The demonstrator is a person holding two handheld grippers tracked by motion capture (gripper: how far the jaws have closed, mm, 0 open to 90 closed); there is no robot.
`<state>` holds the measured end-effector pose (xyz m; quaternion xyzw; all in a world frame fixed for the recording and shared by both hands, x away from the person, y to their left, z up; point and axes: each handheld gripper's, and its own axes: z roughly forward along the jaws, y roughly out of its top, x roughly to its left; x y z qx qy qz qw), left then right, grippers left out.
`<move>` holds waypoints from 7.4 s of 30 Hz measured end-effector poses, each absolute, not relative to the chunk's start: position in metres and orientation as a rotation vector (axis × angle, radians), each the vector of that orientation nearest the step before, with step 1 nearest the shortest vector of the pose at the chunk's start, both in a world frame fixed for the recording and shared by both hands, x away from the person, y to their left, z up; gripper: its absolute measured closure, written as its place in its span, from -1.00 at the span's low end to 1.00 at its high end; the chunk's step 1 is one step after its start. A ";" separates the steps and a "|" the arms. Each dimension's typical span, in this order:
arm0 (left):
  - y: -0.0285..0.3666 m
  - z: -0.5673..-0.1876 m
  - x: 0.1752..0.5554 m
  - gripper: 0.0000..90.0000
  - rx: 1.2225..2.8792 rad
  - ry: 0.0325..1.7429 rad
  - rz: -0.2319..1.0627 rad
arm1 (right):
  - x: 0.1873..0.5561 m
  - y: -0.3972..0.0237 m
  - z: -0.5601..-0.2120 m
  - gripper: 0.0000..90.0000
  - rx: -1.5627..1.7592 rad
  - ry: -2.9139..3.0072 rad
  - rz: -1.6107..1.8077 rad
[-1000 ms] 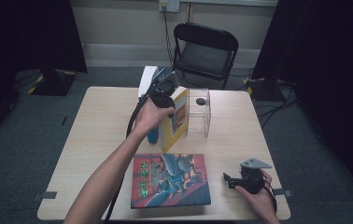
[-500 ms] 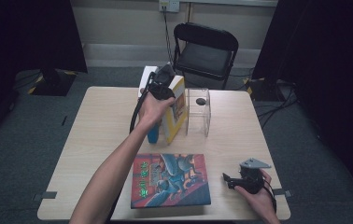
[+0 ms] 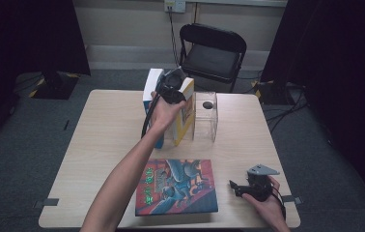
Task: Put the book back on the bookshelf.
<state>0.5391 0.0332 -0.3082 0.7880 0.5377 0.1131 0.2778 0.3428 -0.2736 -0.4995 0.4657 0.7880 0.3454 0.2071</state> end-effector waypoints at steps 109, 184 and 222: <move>0.171 -0.425 0.353 -0.19 1.923 1.066 0.378 | 0.364 -0.213 -0.447 -0.20 1.157 2.199 1.221; 0.191 -0.456 0.299 -0.06 2.124 0.820 0.144 | 0.359 -0.169 -0.455 0.01 1.081 2.416 1.280; 0.164 -0.458 0.311 0.05 2.066 0.943 0.175 | 0.323 -0.192 -0.454 0.07 1.106 2.413 1.271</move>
